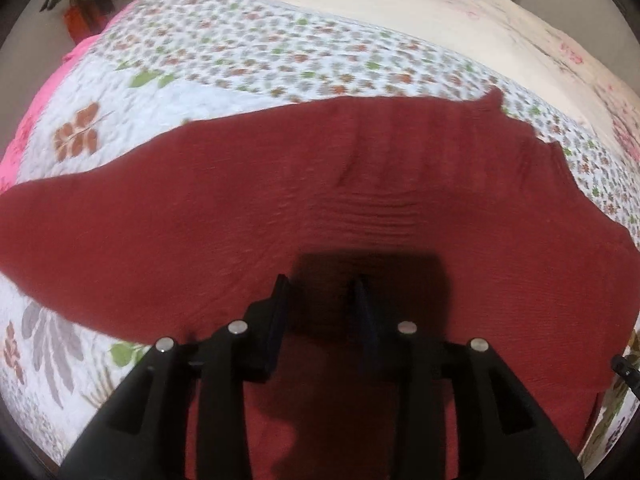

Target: Fold small clothes

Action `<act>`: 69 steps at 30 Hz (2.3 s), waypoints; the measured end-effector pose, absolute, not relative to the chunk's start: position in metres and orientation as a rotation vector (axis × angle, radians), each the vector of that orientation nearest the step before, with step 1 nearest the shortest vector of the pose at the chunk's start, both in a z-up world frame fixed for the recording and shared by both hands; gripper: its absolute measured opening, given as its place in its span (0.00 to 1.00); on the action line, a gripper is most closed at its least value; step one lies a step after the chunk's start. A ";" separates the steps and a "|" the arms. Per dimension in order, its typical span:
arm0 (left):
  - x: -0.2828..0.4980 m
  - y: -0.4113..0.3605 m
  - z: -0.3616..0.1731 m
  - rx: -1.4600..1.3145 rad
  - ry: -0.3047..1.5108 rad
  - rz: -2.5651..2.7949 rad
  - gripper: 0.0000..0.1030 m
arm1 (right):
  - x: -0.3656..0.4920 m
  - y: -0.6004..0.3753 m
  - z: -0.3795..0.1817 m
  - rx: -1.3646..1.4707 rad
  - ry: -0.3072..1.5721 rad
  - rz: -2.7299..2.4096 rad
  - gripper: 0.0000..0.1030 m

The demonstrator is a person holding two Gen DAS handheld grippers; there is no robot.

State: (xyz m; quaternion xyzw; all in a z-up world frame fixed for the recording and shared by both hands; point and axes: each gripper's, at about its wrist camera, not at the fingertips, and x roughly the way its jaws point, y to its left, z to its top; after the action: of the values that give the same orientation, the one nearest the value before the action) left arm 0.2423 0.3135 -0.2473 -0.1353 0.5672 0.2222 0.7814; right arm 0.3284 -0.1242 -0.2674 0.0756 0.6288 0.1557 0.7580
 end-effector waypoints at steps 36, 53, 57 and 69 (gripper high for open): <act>0.054 0.509 -0.184 -0.310 1.232 0.683 0.84 | 0.294 0.062 -0.221 -0.094 1.259 0.377 0.80; -0.032 0.687 -0.186 -0.817 0.993 0.810 0.68 | 0.281 0.127 -0.229 -0.141 1.285 0.421 0.80; -0.039 0.706 -0.190 -0.903 0.932 0.828 0.43 | 0.284 0.126 -0.229 -0.139 1.286 0.408 0.80; -0.022 0.680 -0.149 -0.835 0.773 0.747 0.06 | 0.284 0.114 -0.229 -0.143 1.283 0.398 0.80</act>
State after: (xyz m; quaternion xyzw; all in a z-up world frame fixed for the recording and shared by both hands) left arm -0.0222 0.6802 -0.1489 -0.3859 0.3574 0.3455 0.7772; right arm 0.2842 0.1142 -0.2295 -0.0662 0.5938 0.1841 0.7804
